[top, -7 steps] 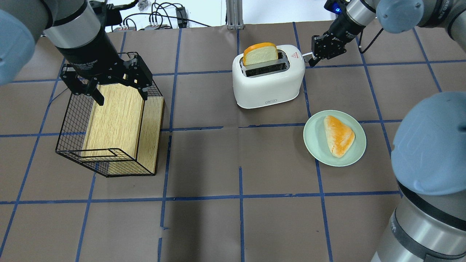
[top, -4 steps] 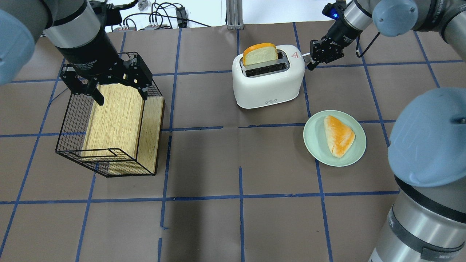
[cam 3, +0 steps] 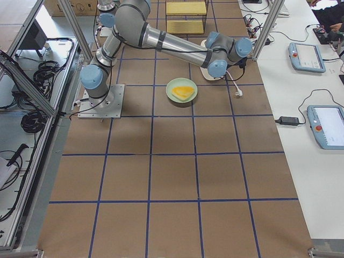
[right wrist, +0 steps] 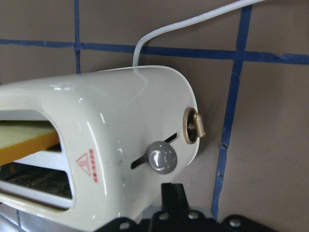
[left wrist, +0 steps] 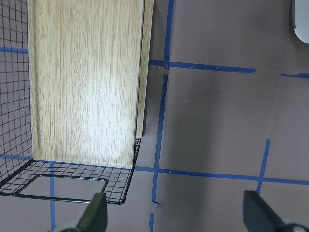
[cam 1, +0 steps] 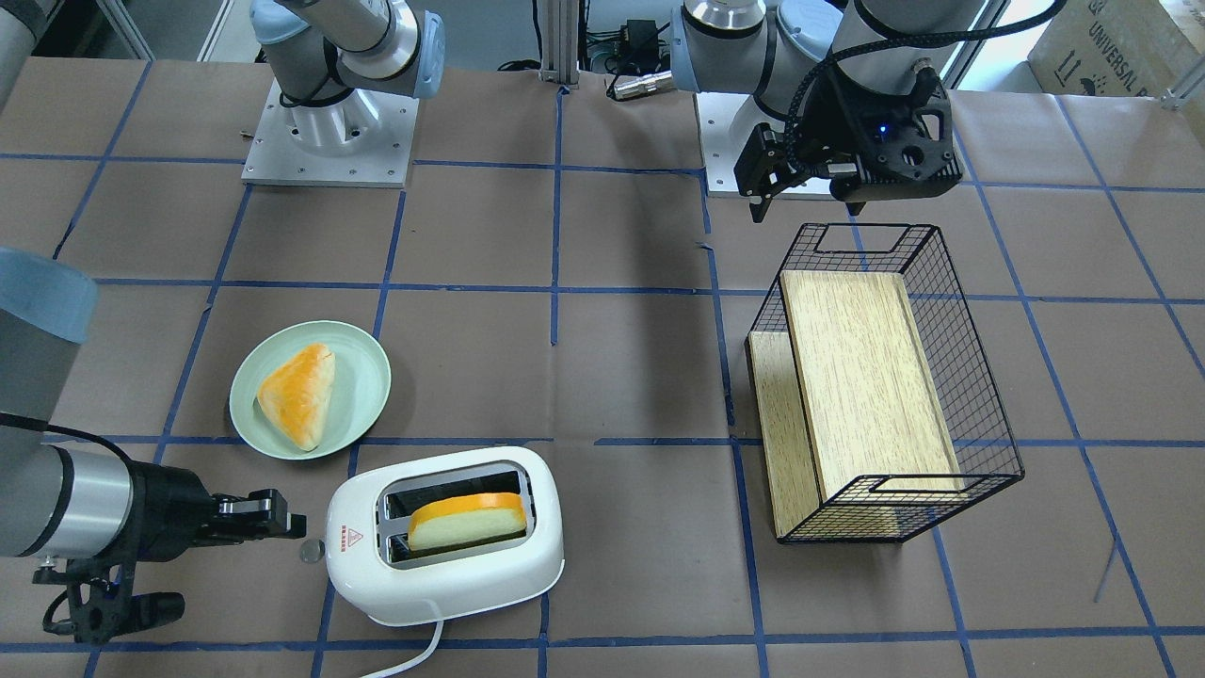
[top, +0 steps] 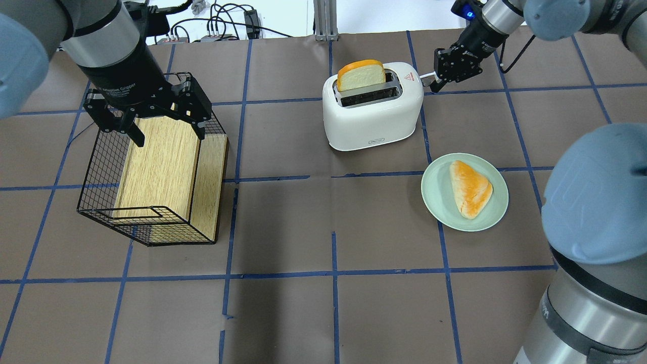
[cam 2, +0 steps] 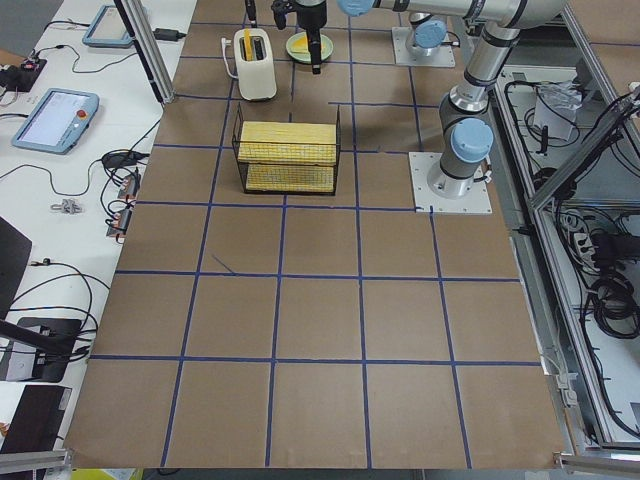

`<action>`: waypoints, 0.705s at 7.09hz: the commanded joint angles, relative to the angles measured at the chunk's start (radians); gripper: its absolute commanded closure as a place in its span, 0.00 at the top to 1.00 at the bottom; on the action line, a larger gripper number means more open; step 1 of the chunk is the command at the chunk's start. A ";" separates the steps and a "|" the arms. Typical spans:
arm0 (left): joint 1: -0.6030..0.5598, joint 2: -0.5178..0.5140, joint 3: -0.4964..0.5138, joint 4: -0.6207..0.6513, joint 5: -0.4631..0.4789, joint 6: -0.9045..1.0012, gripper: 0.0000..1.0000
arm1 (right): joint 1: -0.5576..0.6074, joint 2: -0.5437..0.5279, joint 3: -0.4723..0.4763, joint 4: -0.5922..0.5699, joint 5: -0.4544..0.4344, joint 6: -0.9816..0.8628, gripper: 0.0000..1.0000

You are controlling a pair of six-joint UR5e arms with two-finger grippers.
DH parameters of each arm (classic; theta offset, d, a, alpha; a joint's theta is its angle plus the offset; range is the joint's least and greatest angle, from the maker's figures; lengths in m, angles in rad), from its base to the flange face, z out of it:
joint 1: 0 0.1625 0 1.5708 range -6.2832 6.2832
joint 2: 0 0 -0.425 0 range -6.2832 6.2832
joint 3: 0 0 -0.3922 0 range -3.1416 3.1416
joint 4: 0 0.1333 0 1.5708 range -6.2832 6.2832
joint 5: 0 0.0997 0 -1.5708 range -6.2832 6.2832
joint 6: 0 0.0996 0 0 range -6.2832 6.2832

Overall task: Press toaster with right arm
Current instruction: 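Press the toaster lever down with the right gripper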

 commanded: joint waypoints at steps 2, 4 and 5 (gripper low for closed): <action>0.000 0.000 -0.001 0.000 0.000 0.000 1.00 | 0.003 -0.006 -0.063 0.079 0.002 0.007 0.07; 0.000 0.000 -0.001 0.000 0.000 0.000 1.00 | 0.006 0.047 -0.112 0.072 0.003 0.010 0.07; 0.000 0.000 0.001 0.001 0.000 0.000 1.00 | 0.017 0.069 -0.141 0.080 0.003 0.010 0.07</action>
